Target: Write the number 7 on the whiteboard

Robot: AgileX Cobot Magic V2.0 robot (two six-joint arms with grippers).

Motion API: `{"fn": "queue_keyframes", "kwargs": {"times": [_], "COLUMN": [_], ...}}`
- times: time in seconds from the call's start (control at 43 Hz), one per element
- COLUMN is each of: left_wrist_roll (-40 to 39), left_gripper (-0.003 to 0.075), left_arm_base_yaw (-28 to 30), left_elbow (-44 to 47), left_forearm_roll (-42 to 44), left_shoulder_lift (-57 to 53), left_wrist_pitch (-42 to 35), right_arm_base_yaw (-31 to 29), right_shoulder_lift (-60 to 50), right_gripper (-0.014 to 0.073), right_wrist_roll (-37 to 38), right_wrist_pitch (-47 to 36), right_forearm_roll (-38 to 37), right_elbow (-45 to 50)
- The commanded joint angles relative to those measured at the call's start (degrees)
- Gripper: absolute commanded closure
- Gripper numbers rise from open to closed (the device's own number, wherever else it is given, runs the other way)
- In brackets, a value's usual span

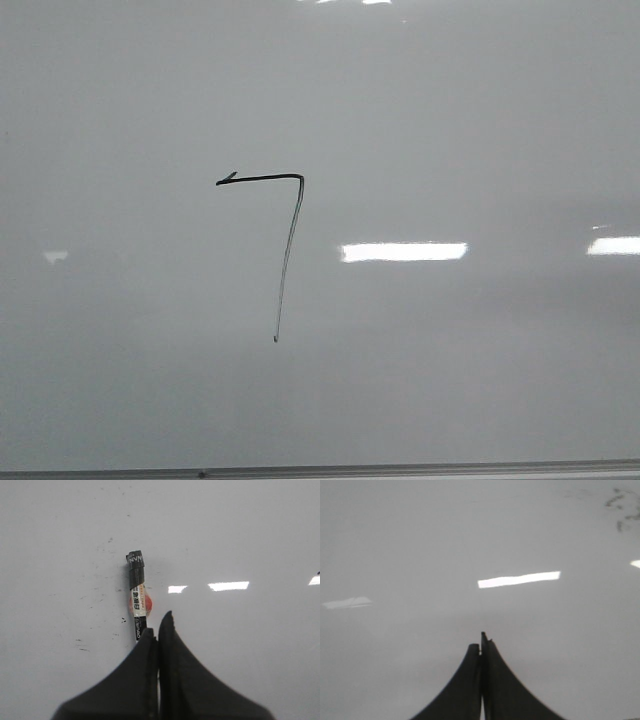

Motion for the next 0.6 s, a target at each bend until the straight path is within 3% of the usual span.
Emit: {"fn": "queue_keyframes", "kwargs": {"times": [0.0,0.047,0.581], "left_wrist_roll": [-0.51,-0.51,-0.51], "left_gripper": [0.0741,0.0741,0.0741], "left_arm_base_yaw": [-0.04,-0.04,-0.04], "left_elbow": [0.16,0.16,0.16], "left_forearm_roll": [-0.67,-0.67,-0.67], "left_shoulder_lift": [-0.96,-0.96,-0.85], "left_wrist_pitch": [-4.18,-4.18,-4.18], "right_arm_base_yaw": [-2.63,-3.08,-3.07], "right_shoulder_lift": [-3.79,-7.38,-7.05], "right_gripper": [0.0663,0.0663,0.0663], "right_wrist_roll": [3.88,3.88,3.88], "right_wrist_pitch": [-2.81,-2.27,-0.42], "right_forearm_roll": [-3.89,-4.79,-6.79], "right_elbow": [1.01,3.1,3.85]}}
